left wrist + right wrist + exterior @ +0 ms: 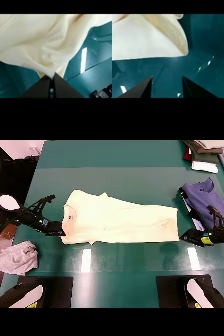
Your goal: Fold the shirts.
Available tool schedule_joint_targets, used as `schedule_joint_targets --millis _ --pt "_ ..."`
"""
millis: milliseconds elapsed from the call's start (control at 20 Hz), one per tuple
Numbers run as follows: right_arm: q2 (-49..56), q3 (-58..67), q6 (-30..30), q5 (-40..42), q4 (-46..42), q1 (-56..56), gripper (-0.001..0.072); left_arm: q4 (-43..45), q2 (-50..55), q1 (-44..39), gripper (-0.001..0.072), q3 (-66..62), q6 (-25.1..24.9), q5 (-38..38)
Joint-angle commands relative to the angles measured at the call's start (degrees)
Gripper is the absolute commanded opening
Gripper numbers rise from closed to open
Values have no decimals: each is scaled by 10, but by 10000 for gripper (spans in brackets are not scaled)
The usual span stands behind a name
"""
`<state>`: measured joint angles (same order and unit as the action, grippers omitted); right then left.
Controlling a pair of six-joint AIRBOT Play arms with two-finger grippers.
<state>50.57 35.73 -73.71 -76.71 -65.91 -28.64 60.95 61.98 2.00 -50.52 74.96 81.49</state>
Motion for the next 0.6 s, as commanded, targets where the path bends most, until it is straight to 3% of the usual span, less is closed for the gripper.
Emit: schedule_joint_targets --millis 0,200,550 --pt "59 0 51 26 7 -26 418 -2 0 0 25 0 -3 -3" --pt "153 44 96 23 30 -26 418 -2 0 0 25 0 -4 -5" --pt "247 67 104 14 37 -25 418 -3 0 0 25 0 -3 -6"
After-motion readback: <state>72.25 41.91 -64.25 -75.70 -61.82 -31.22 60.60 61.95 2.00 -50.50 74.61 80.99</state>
